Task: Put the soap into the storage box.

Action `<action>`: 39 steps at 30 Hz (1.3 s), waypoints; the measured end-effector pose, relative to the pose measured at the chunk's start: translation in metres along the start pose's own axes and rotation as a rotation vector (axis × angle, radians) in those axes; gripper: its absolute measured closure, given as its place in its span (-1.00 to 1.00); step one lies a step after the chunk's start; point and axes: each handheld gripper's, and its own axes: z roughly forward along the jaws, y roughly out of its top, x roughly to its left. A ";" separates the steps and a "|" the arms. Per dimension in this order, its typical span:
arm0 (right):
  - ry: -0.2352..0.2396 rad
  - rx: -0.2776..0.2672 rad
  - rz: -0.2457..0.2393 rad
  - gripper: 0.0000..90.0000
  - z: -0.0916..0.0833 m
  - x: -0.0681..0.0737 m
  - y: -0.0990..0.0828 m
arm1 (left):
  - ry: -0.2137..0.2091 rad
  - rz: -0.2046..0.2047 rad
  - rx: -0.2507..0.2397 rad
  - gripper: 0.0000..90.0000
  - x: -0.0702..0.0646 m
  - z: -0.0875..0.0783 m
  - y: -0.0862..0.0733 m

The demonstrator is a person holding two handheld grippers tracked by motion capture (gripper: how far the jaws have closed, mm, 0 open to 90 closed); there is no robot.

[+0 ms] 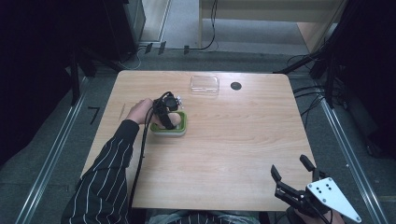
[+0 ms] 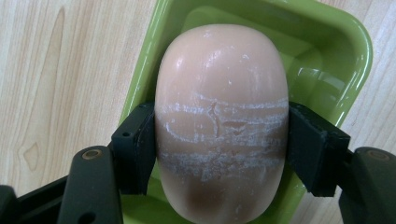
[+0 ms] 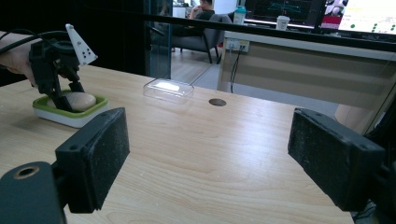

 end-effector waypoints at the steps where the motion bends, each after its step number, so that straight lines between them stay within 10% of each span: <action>1: 0.000 0.001 0.001 -0.71 0.000 0.000 0.000 | -0.001 -0.001 -0.001 -0.28 0.000 0.000 0.000; 15: 0.001 0.000 0.000 -0.71 0.000 0.000 0.000 | -0.006 0.001 -0.016 -0.29 0.001 0.000 -0.001; 29: 0.000 0.000 0.003 -0.71 0.000 0.000 0.000 | 0.032 -0.022 -0.042 -0.70 -0.003 -0.014 -0.004; 39: 0.001 0.000 0.001 -0.71 0.000 0.000 0.000 | 0.043 -0.128 -0.048 -0.83 -0.011 -0.031 -0.013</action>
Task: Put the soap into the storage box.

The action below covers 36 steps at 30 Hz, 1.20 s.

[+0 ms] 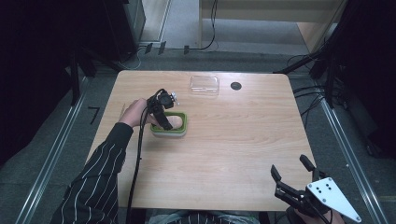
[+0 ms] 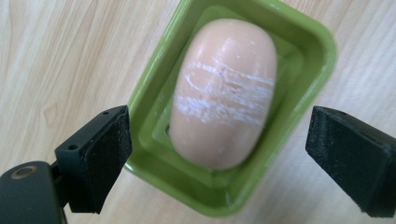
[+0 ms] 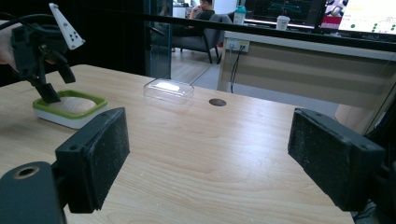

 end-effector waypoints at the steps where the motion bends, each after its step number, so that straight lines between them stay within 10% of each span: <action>1: -0.001 0.000 0.000 -0.71 0.000 0.000 0.000 | 0.002 -0.020 -0.002 -0.86 -0.002 -0.002 -0.001; 8: -0.001 -0.001 0.001 -0.71 0.000 0.000 0.000 | 0.011 -0.078 0.031 -0.96 -0.020 -0.018 -0.015; 36: 0.000 0.002 -0.001 -0.71 0.000 0.001 0.000 | 0.024 -0.087 0.059 -0.99 -0.097 -0.044 -0.083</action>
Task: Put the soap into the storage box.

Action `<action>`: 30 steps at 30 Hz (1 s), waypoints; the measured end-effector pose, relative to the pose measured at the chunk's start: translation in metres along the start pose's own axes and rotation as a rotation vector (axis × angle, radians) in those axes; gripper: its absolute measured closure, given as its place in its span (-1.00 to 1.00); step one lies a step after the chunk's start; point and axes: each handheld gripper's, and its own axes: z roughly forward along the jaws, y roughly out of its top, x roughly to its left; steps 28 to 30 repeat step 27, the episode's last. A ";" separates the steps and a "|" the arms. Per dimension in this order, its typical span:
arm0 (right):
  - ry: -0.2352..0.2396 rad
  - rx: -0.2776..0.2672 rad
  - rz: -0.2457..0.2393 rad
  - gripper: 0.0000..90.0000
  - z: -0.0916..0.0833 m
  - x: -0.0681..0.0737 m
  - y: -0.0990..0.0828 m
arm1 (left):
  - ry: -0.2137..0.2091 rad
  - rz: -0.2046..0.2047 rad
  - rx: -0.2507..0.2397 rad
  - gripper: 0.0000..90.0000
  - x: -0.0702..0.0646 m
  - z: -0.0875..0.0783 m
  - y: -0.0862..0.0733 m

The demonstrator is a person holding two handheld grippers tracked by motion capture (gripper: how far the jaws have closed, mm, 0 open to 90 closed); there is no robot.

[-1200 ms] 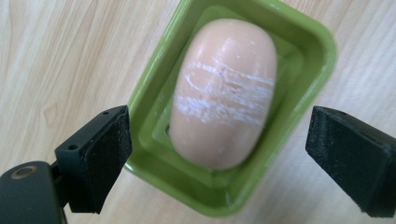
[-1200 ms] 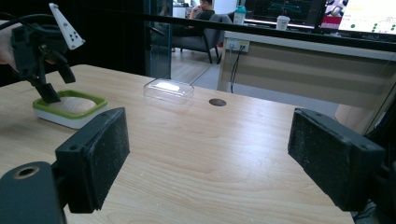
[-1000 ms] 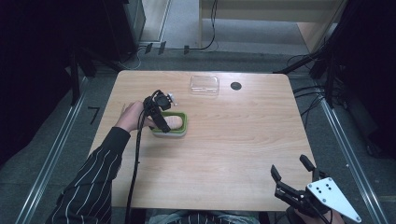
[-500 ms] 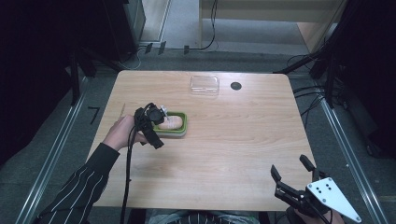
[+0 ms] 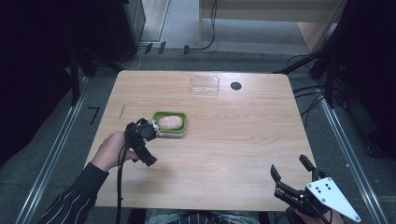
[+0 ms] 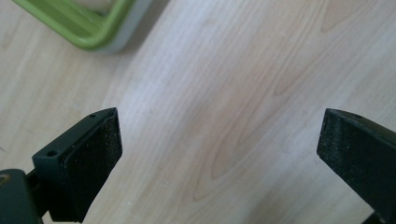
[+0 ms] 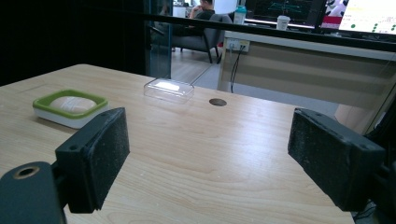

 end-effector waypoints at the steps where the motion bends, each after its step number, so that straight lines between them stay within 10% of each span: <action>1: 0.000 0.001 0.002 -0.71 0.000 0.000 0.000 | 0.001 -0.001 -0.002 -0.99 -0.002 0.001 -0.002; 30: 0.004 -0.003 0.007 -0.71 0.000 0.000 0.000 | -0.068 -0.048 0.047 -1.00 -0.020 0.034 -0.045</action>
